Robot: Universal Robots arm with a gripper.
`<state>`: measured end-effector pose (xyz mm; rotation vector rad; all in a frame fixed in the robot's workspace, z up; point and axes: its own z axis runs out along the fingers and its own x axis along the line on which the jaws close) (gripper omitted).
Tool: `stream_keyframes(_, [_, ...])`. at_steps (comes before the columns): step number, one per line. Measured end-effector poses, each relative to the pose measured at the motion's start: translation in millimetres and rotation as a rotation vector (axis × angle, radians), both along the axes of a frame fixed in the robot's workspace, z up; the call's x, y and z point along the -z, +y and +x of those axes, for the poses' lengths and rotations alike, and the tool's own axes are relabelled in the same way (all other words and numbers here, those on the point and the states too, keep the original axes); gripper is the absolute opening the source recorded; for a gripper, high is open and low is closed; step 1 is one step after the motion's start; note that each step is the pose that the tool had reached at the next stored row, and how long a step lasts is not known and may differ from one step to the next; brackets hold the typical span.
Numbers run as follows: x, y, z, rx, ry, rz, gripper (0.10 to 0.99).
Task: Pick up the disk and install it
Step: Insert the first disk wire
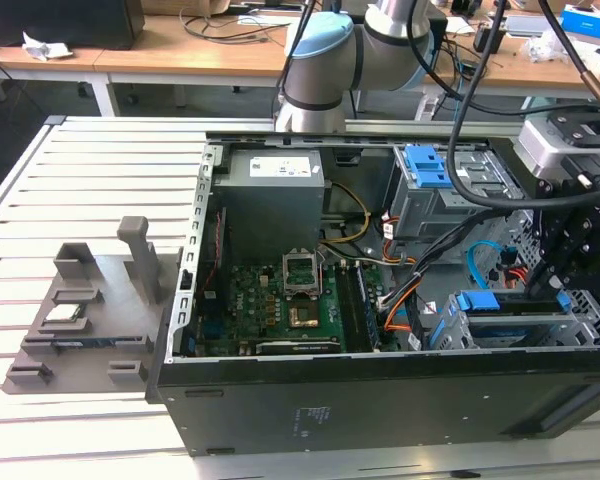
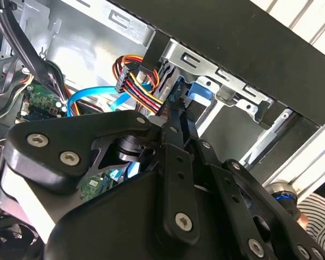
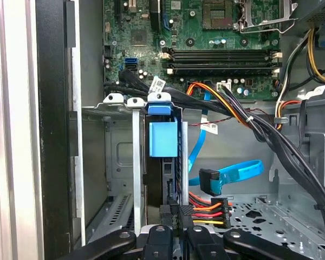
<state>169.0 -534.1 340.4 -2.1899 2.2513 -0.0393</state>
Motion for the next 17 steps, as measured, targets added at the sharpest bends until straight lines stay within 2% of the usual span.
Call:
stream_keyframes(5, [4.4, 0.1, 0.2, 0.0, -0.0001, 0.0, 0.169])
stream_keyframes(11, [5.1, 0.1, 0.2, 0.0, 0.0, 0.0, 0.169])
stream_keyframes(12, [5.9, 0.1, 0.2, 0.0, -0.0001, 0.002, 0.184])
stream_keyframes(14, [5.2, 0.0, 0.2, 0.0, -0.0001, 0.0, 0.31])
stream_keyframes(17, [2.5, 1.1, 0.1, 0.0, -0.0001, -0.002, 0.31])
